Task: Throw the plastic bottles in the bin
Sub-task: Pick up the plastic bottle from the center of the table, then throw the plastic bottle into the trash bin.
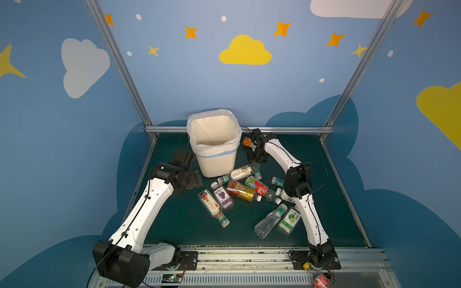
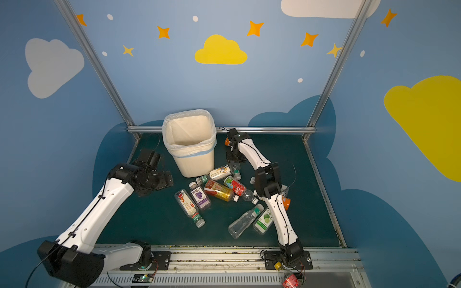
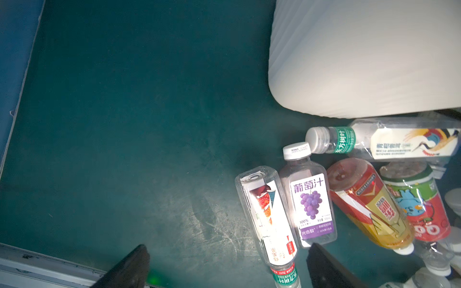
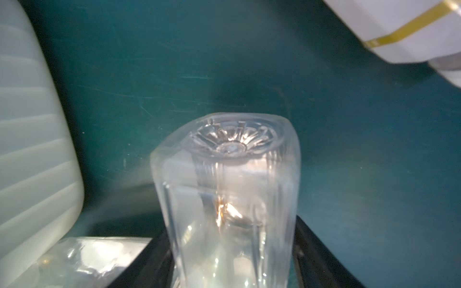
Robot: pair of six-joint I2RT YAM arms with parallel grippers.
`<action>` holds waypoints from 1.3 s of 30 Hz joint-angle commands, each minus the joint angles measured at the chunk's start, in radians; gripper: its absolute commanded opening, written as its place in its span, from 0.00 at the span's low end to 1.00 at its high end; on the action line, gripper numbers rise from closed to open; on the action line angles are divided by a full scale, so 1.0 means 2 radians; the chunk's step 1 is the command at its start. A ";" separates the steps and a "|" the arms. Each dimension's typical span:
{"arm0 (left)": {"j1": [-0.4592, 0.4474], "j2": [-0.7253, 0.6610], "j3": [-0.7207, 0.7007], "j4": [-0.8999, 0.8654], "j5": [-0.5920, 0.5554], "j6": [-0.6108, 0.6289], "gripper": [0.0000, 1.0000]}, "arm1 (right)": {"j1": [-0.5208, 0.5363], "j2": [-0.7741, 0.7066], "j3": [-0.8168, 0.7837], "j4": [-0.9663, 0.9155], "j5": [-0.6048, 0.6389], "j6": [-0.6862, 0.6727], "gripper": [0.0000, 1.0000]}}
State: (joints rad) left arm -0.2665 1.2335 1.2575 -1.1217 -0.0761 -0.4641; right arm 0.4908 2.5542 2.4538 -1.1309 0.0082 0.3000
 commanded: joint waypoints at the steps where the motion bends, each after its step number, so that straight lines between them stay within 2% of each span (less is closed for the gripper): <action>1: 0.002 0.004 0.013 -0.014 0.013 0.042 1.00 | -0.005 0.008 0.013 -0.004 0.004 0.014 0.62; 3: 0.003 0.000 0.011 -0.005 0.012 0.044 1.00 | -0.011 0.005 0.011 -0.004 -0.004 0.020 0.53; 7: 0.003 -0.005 0.009 0.014 0.013 0.042 1.00 | -0.023 -0.020 -0.011 0.009 -0.028 0.035 0.49; 15: 0.004 0.006 0.018 0.017 0.019 0.039 1.00 | -0.052 -0.150 -0.155 0.113 -0.054 0.075 0.46; 22: 0.029 0.008 0.025 0.019 0.039 0.034 1.00 | -0.076 -0.268 -0.211 0.169 -0.036 0.082 0.46; 26: 0.043 0.007 0.038 0.018 0.050 0.035 1.00 | -0.059 -0.289 -0.144 0.208 -0.054 0.089 0.48; 29: 0.047 0.009 0.051 0.013 0.049 0.037 1.00 | -0.019 -0.252 -0.009 0.231 -0.088 0.084 0.52; 33: 0.049 0.009 0.056 0.012 0.049 0.037 1.00 | 0.033 -0.144 0.191 0.267 -0.132 0.103 0.61; 34: 0.049 0.009 0.056 0.012 0.050 0.035 1.00 | 0.040 -0.130 0.203 0.283 -0.137 0.113 0.67; 37: 0.049 0.006 0.050 0.011 0.055 0.031 1.00 | 0.045 -0.122 0.171 0.325 -0.149 0.152 0.89; 39: 0.049 0.001 0.047 0.009 0.055 0.028 1.00 | 0.039 -0.144 0.126 0.332 -0.146 0.159 0.94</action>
State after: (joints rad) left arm -0.1719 1.2484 1.3563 -1.0840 0.0254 -0.4004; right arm 0.6128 2.2528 2.7873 -0.5068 -0.2634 0.5545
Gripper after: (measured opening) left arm 0.997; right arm 0.929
